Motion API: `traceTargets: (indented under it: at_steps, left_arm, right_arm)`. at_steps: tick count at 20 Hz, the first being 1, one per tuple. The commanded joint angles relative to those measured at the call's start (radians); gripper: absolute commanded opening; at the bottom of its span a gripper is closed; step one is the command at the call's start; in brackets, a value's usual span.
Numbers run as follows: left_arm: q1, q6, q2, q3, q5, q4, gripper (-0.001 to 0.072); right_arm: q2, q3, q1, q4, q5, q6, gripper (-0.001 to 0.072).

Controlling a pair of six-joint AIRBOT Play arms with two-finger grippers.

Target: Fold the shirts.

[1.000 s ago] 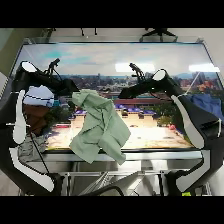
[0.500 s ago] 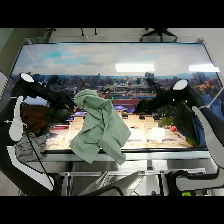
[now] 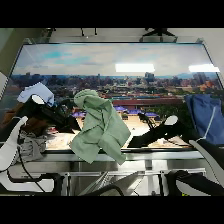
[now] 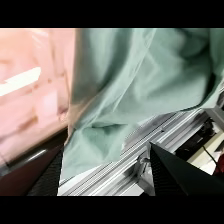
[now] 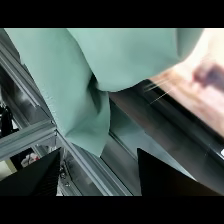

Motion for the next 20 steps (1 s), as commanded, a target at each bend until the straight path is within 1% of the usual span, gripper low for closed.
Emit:
traceTargets:
  at_steps: [1,5,6,7,9,11,13,14,15,16,19,20]
  left_arm:
    - [-0.059,0.005,0.096,-0.171,0.124,0.010,0.0576]
    - [-0.146,0.005,0.100,-0.245,0.185,0.010,0.0575]
    - [-0.162,0.005,0.100,-0.249,0.201,0.010,0.0574]
    - [-0.174,0.005,0.100,-0.248,0.213,0.010,0.0574]
    - [-0.189,0.004,0.100,-0.248,0.232,0.013,0.0573]
    - [-0.196,0.002,0.100,-0.245,0.203,0.028,0.0574]
    - [-0.181,0.002,0.103,-0.220,0.138,0.030,0.0574]
    - [-0.164,0.002,0.116,-0.200,0.124,0.030,0.0574]
    - [-0.143,0.002,0.137,-0.177,0.122,0.031,0.0574]
    - [-0.112,0.002,0.167,-0.152,0.126,0.032,0.0574]
    - [-0.012,0.003,0.254,-0.137,0.137,0.042,0.0574]
    - [0.023,0.001,0.276,-0.139,0.132,0.083,0.0574]
  right_arm:
    - [-0.026,-0.048,0.148,0.059,-0.128,-0.063,0.0541]
    - [-0.073,-0.048,0.203,0.072,-0.148,-0.082,0.0539]
    - [-0.073,-0.047,0.204,0.087,-0.146,-0.099,0.0487]
    - [-0.073,-0.046,0.204,0.116,-0.148,-0.125,0.0474]
    - [-0.073,-0.046,0.204,0.164,-0.148,-0.154,0.0474]
    - [-0.073,-0.046,0.204,0.178,-0.130,-0.157,0.0476]
    - [-0.072,-0.046,0.204,0.179,-0.091,-0.179,0.0487]
    - [-0.072,-0.046,0.204,0.179,-0.084,-0.179,0.0520]
    - [-0.072,-0.046,0.204,0.179,-0.084,-0.178,0.0605]
    - [-0.072,-0.046,0.204,0.179,-0.086,-0.178,0.0649]
    - [-0.072,-0.046,0.204,0.197,-0.080,-0.179,0.0648]
    - [-0.072,-0.046,0.204,0.197,-0.080,-0.179,0.0648]
